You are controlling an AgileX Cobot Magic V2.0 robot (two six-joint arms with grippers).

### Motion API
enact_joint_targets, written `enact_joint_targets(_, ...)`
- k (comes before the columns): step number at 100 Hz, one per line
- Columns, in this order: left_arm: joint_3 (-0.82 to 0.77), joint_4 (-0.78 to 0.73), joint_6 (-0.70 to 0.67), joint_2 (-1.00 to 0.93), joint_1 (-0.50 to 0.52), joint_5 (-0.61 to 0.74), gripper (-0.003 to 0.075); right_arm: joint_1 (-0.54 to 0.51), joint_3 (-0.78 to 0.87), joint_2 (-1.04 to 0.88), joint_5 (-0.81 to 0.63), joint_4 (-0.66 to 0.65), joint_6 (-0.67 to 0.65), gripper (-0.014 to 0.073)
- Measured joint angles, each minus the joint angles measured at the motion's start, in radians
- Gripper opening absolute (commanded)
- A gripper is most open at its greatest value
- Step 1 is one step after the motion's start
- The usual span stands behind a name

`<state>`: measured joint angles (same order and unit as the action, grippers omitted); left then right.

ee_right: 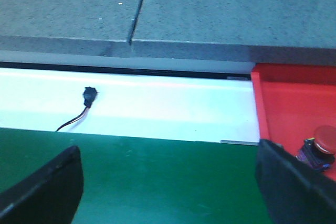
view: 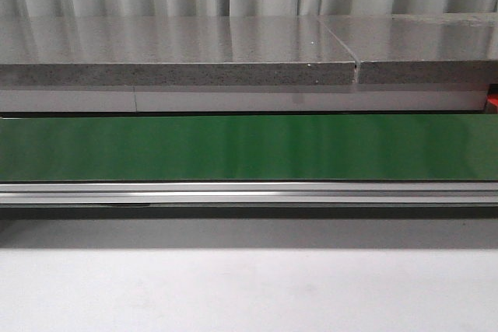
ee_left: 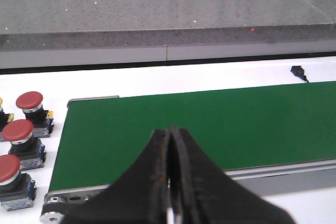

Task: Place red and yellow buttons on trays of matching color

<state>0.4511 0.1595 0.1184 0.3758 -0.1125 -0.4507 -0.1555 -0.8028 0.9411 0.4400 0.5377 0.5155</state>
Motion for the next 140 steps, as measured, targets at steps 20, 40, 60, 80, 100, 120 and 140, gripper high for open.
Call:
enact_joint_targets(20, 0.0, 0.0, 0.0, 0.0, 0.0, 0.0, -0.0019, 0.047, 0.081, -0.107, 0.018, 0.0, 0.011, 0.0568)
enact_joint_targets(40, 0.0, 0.0, 0.0, 0.0, 0.0, 0.0, -0.0019, 0.048, 0.136, -0.188, 0.025, 0.0, 0.012, 0.0205)
enact_joint_targets(60, 0.0, 0.0, 0.0, 0.0, 0.0, 0.0, -0.0019, 0.048, 0.137, -0.2, 0.025, 0.0, 0.014, -0.0063)
enact_joint_targets(80, 0.0, 0.0, 0.0, 0.0, 0.0, 0.0, -0.0019, 0.048, 0.139, -0.2, 0.025, 0.0, 0.014, -0.0067)
enact_joint_targets(100, 0.0, 0.0, 0.0, 0.0, 0.0, 0.0, -0.0019, 0.048, 0.139, -0.2, 0.025, 0.0, 0.014, -0.0067)
enact_joint_targets(120, 0.0, 0.0, 0.0, 0.0, 0.0, 0.0, -0.0019, 0.048, 0.139, -0.2, 0.025, 0.0, 0.014, -0.0067)
enact_joint_targets(140, 0.0, 0.0, 0.0, 0.0, 0.0, 0.0, -0.0018, 0.048, 0.139, -0.2, 0.025, 0.0, 0.014, -0.0067)
